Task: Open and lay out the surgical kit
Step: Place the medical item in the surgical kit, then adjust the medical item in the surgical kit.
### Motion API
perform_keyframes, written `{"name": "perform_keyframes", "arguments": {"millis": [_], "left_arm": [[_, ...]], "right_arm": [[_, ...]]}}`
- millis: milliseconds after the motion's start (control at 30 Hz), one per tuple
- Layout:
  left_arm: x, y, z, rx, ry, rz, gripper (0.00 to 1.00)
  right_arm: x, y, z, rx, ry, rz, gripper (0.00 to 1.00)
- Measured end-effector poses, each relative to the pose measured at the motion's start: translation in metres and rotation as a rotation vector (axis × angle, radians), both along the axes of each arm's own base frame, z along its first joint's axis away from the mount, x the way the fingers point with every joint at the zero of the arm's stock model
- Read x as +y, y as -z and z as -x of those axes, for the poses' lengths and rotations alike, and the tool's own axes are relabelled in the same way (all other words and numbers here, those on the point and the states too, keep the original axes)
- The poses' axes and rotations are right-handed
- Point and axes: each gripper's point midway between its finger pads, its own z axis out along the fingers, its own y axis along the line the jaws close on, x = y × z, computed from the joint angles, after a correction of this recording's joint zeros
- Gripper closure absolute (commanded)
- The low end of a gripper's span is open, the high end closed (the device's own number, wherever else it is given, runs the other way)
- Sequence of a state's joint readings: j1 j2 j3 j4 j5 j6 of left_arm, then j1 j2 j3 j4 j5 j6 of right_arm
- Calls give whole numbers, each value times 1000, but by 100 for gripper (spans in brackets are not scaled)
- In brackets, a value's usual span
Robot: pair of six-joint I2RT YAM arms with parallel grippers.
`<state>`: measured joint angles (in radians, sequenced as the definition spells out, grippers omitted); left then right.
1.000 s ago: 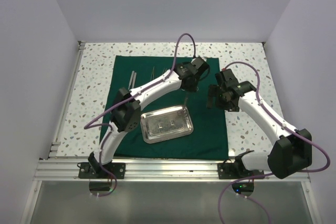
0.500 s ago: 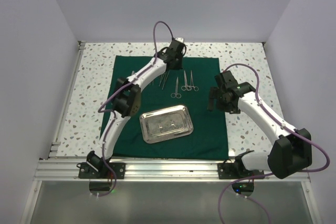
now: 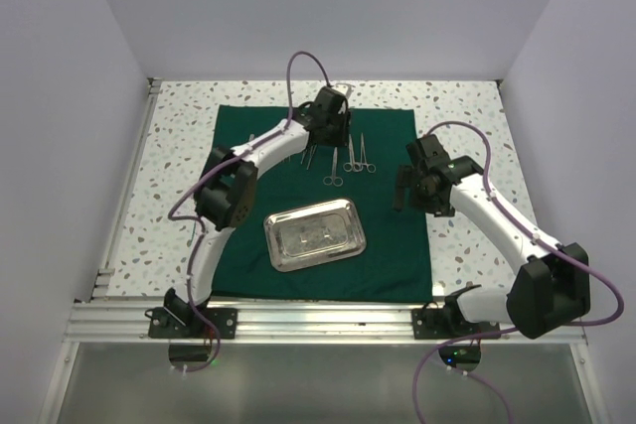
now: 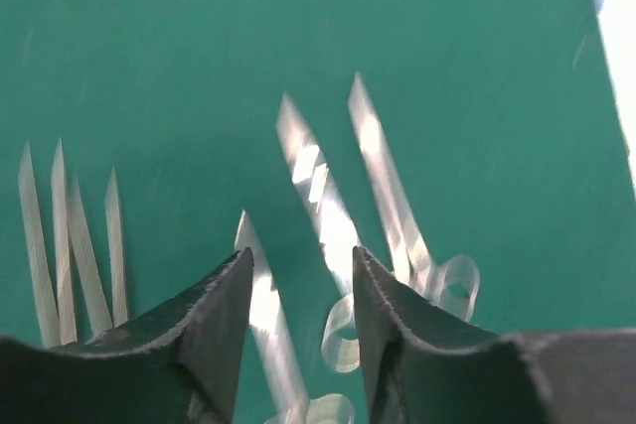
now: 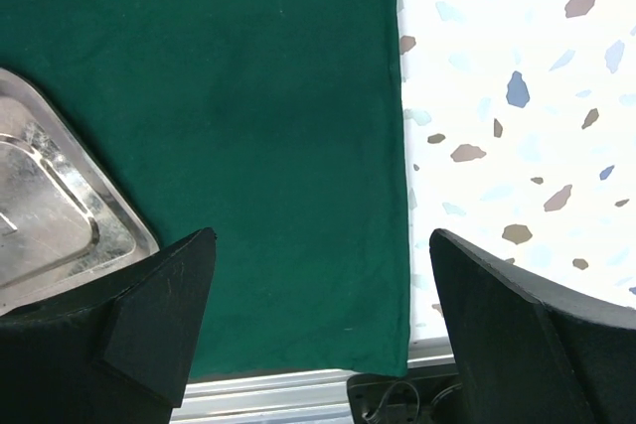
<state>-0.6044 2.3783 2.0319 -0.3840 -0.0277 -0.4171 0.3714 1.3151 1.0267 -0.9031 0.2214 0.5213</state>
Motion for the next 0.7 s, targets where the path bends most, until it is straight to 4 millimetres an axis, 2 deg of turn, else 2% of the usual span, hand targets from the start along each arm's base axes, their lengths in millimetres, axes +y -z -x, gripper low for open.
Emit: {"name": "perform_keyframes", "arguments": {"millis": [100,167,267,467,700], "left_arm": [[24,-6,31,36,2,-51,57],[32,-18,40,26,4,-63,62],[38,-26,46,14,13,-73,64],[50,14,74,96,48,-151,66],[32,34,92,128,99,-182,66]], "right_arm": [[1,0,-2,-1,-1,-5,7],[3,-1,-6,1,-1,-4,7],[8,-5,-19,-7,-1,-8,8],[15,-20,-37,-45,-1,-21,8],[13,-19,-32,-41,0,-19,8]]}}
